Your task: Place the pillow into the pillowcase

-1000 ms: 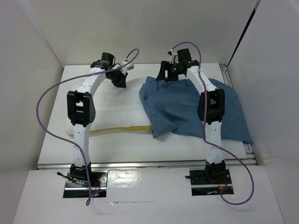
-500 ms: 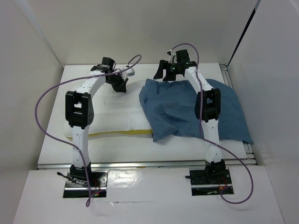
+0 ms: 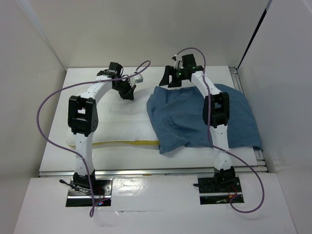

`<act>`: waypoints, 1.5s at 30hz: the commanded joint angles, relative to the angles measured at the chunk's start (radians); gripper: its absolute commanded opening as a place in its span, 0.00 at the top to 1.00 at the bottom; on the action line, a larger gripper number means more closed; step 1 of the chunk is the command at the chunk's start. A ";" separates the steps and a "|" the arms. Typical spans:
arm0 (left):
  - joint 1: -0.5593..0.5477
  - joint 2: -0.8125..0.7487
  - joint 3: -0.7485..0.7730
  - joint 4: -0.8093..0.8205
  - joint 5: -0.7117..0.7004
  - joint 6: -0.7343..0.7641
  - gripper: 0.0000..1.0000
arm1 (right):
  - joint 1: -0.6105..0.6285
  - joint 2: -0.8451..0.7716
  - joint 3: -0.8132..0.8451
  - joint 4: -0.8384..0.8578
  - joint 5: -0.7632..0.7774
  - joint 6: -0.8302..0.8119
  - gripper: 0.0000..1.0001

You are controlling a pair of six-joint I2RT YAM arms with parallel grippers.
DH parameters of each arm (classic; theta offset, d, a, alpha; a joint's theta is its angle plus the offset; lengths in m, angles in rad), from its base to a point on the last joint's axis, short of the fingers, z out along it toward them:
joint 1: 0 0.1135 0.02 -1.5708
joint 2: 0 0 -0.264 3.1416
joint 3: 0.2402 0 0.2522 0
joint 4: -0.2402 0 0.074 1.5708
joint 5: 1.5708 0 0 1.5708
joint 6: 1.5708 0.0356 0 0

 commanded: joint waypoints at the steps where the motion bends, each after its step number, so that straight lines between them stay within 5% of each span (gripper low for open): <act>1: -0.011 -0.002 -0.007 -0.069 0.007 0.025 1.00 | 0.036 -0.080 -0.052 -0.003 -0.058 -0.028 0.17; 7: -0.011 0.008 0.014 -0.069 0.007 0.025 1.00 | 0.065 -0.080 -0.086 -0.012 -0.112 -0.028 0.23; 11: -0.011 -0.011 -0.013 -0.059 0.007 0.025 1.00 | 0.085 -0.060 -0.066 0.010 -0.146 -0.017 0.74; 13: -0.011 -0.011 -0.024 -0.049 0.007 0.025 1.00 | 0.085 -0.060 -0.042 0.010 -0.155 -0.008 0.86; 18: -0.021 -0.020 -0.044 -0.049 0.017 0.025 1.00 | 0.095 -0.051 -0.007 0.031 -0.164 0.026 0.82; 19: -0.021 -0.029 -0.053 -0.049 0.017 0.025 1.00 | 0.095 -0.051 -0.007 0.031 -0.164 0.026 0.77; 20: -0.030 -0.029 -0.053 -0.049 0.017 0.025 1.00 | 0.095 -0.051 0.004 0.031 -0.164 0.035 0.58; 24: -0.030 -0.029 -0.044 -0.049 0.017 0.025 1.00 | 0.095 -0.051 0.004 0.031 -0.131 0.035 0.33; 26: -0.039 -0.029 -0.044 -0.058 0.017 0.025 1.00 | 0.095 -0.051 0.004 0.031 -0.131 0.035 0.33; 28: -0.039 -0.029 -0.044 -0.059 0.017 0.025 1.00 | 0.095 -0.063 -0.017 0.031 -0.131 0.024 0.55; 32: -0.039 -0.020 -0.033 -0.059 0.017 0.025 1.00 | 0.095 -0.063 -0.017 0.042 -0.121 0.024 0.74; 34: -0.039 -0.020 -0.033 -0.059 0.017 0.034 1.00 | 0.085 -0.051 -0.008 0.042 -0.121 0.024 0.74; 36: -0.048 -0.029 -0.042 -0.068 0.017 0.043 1.00 | 0.075 -0.040 0.009 0.042 -0.095 0.035 0.54; 40: -0.057 -0.040 -0.070 -0.068 0.017 0.052 1.00 | 0.065 -0.031 0.029 0.033 -0.072 0.044 0.38; 45: -0.067 -0.040 -0.079 -0.077 0.026 0.061 1.00 | 0.056 -0.022 0.029 0.033 -0.072 0.044 0.40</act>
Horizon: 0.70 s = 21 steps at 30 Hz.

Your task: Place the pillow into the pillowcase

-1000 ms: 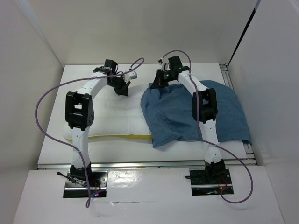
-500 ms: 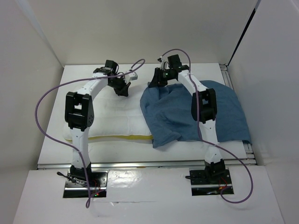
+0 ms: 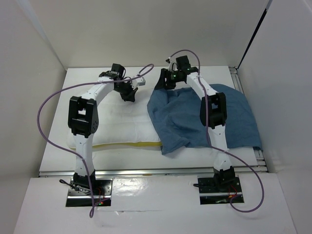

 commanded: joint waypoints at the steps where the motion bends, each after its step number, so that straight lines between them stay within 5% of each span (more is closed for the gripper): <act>1: -0.040 -0.012 -0.035 -0.085 0.051 0.027 1.00 | -0.012 -0.017 0.054 0.035 -0.007 0.008 0.40; 7: -0.062 -0.012 -0.035 -0.096 0.051 0.037 1.00 | -0.022 -0.008 0.054 0.055 -0.026 0.008 0.75; 16: -0.080 -0.030 -0.078 -0.096 0.051 0.055 1.00 | -0.031 -0.007 0.063 0.064 -0.026 0.018 0.80; 20: -0.099 -0.051 -0.100 -0.085 0.051 0.066 1.00 | -0.031 0.003 0.073 0.073 -0.037 0.030 0.35; 21: -0.099 -0.052 -0.100 -0.085 0.051 0.066 1.00 | -0.031 0.003 0.073 0.073 -0.047 0.030 0.31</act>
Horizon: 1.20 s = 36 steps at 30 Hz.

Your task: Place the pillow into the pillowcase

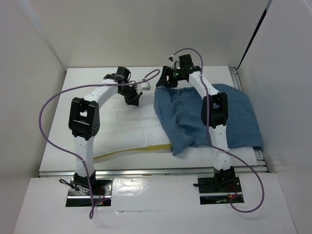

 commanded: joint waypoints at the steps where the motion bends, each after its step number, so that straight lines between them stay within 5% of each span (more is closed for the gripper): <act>1: -0.040 -0.009 -0.034 -0.086 0.050 0.023 1.00 | -0.003 -0.002 0.057 0.063 -0.042 0.015 0.28; 9: -0.040 0.002 -0.005 -0.096 0.050 0.023 1.00 | -0.003 -0.002 0.057 0.063 -0.052 0.015 0.41; 12: -0.040 0.011 -0.005 -0.096 0.050 0.023 1.00 | -0.003 -0.002 0.048 0.063 -0.062 0.006 0.59; 14: -0.040 0.011 -0.005 -0.096 0.050 0.023 1.00 | -0.003 -0.002 0.039 0.063 -0.062 -0.005 0.80; 16: -0.040 0.011 -0.005 -0.096 0.050 0.023 1.00 | -0.003 -0.002 0.039 0.063 -0.072 -0.005 0.87; 36: -0.080 0.042 0.181 -0.094 0.088 -0.058 1.00 | 0.148 0.008 0.091 0.128 -0.189 0.112 0.92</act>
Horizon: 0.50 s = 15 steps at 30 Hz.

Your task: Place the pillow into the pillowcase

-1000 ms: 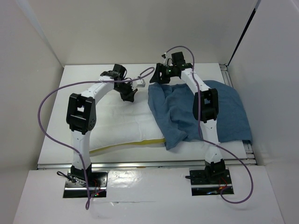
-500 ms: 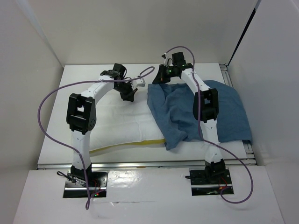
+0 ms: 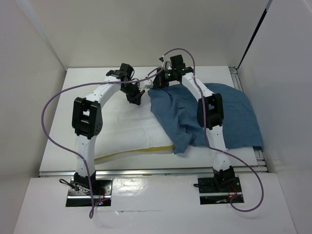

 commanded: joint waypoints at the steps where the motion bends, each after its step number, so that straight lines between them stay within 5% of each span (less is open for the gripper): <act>1: -0.057 0.004 0.043 0.039 0.103 -0.024 1.00 | 0.075 0.000 0.069 0.102 -0.107 0.069 0.92; 15: -0.085 -0.057 -0.020 0.160 0.088 -0.100 1.00 | 0.132 0.000 0.005 0.099 -0.129 0.093 0.92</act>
